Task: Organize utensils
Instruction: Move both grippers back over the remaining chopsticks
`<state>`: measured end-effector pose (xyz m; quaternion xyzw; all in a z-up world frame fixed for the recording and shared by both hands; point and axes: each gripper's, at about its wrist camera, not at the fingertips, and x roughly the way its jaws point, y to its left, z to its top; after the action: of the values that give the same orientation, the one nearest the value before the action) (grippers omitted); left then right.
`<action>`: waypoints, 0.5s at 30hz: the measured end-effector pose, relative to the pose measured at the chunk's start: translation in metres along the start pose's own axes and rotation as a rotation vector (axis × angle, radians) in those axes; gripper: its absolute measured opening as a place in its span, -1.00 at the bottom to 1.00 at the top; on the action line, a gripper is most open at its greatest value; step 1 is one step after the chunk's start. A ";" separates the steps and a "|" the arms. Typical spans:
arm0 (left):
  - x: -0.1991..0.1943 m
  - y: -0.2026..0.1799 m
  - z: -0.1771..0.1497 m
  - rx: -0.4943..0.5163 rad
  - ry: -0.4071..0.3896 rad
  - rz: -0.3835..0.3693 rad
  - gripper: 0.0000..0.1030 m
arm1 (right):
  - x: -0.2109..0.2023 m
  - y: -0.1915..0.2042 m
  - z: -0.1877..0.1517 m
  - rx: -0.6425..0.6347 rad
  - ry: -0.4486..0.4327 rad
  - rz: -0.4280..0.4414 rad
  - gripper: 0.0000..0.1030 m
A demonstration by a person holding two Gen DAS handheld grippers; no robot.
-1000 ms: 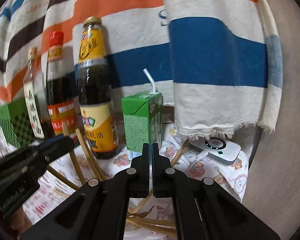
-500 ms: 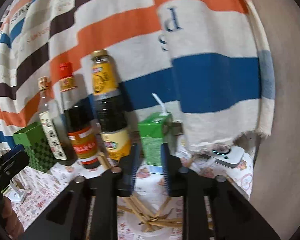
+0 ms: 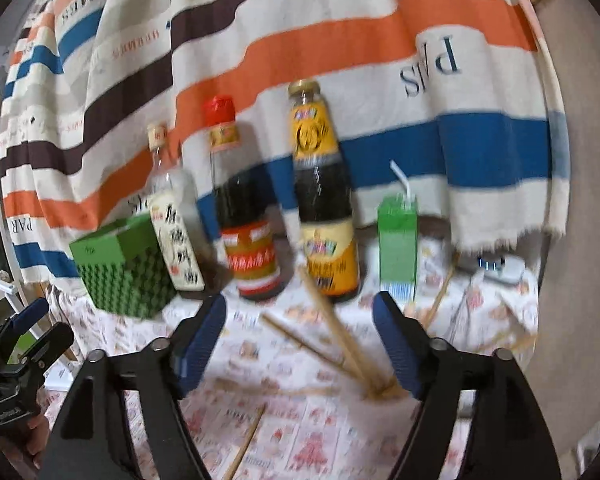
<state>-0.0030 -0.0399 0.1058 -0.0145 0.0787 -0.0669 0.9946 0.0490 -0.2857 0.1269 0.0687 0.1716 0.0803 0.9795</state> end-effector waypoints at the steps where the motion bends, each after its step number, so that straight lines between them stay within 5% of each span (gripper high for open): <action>1: -0.002 0.004 -0.005 -0.015 0.002 0.004 0.99 | -0.001 0.004 -0.008 0.018 0.016 -0.002 0.69; 6: 0.002 0.020 -0.028 0.001 0.050 0.021 0.99 | 0.017 0.010 -0.050 0.084 0.158 0.105 0.69; 15: 0.021 0.043 -0.049 -0.068 0.132 0.071 0.99 | 0.052 0.014 -0.101 -0.016 0.294 -0.058 0.69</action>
<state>0.0157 -0.0016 0.0525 -0.0409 0.1466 -0.0298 0.9879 0.0603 -0.2519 0.0184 0.0436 0.3143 0.0626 0.9462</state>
